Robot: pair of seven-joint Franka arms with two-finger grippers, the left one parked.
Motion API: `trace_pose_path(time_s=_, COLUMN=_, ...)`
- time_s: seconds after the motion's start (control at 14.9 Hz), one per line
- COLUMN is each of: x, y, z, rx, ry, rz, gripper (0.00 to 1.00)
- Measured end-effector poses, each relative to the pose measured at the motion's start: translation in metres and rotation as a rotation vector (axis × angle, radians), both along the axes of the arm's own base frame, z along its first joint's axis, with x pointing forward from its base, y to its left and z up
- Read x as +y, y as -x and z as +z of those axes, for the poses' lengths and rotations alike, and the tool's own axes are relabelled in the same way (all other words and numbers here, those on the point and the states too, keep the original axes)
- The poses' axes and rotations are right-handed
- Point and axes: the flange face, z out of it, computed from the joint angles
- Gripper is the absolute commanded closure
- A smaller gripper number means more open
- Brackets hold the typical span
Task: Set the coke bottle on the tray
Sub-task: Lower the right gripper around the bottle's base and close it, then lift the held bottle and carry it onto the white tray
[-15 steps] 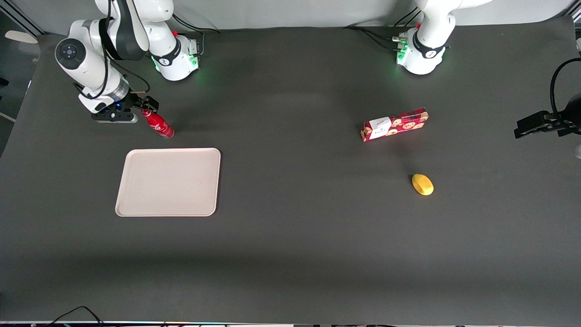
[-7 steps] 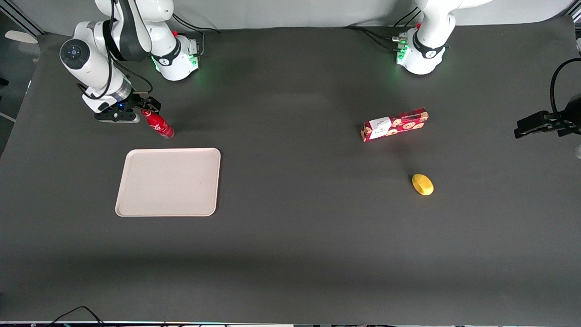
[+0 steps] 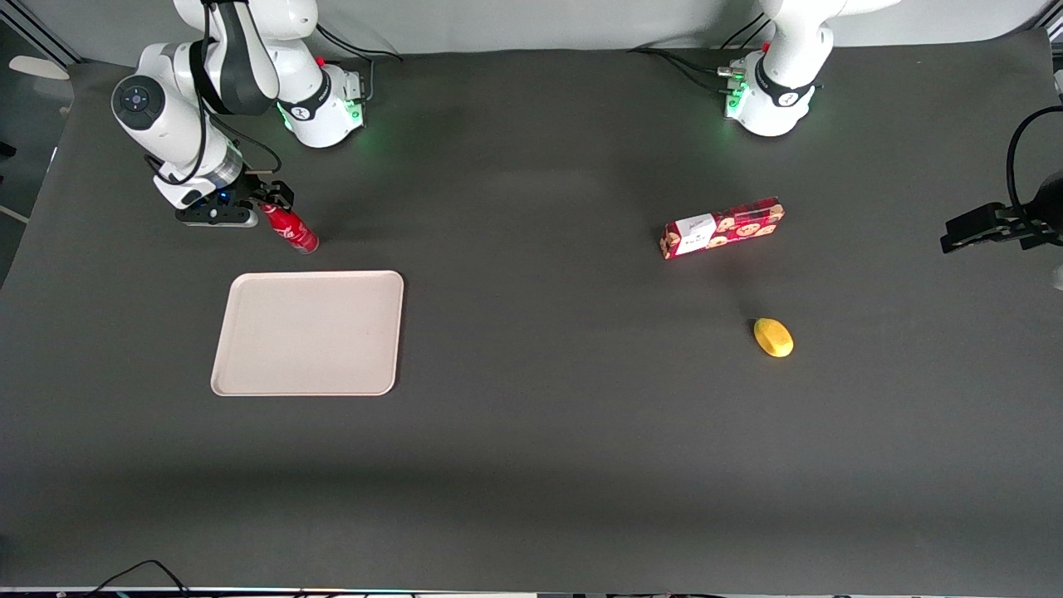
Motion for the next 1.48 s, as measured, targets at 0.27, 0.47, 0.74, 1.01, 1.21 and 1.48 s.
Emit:
trace_pose_path(time_s=0.27, x=0.003, y=0.000, z=-0.004, rx=0.009, ry=-0.006, rz=0.004, gripper=0.50)
trace_pose_path(time_s=0.47, x=0.003, y=0.000, z=-0.005, rx=0.011, ry=-0.007, rz=0.004, gripper=0.73)
trace_pose_path(time_s=0.74, x=0.004, y=-0.001, z=-0.005, rx=0.011, ry=-0.012, rz=0.000, gripper=1.00)
trace_pose_path(time_s=1.01, x=0.005, y=-0.002, z=0.000, rx=0.050, ry=-0.017, rz=-0.003, gripper=1.00)
trace_pose_path(time_s=1.21, x=0.011, y=-0.018, z=0.038, rx=0.088, ry=-0.034, rz=-0.008, gripper=1.00)
trace_pose_path(time_s=1.48, x=0.026, y=-0.050, z=0.129, rx=0.043, ry=-0.041, rz=0.017, gripper=1.00)
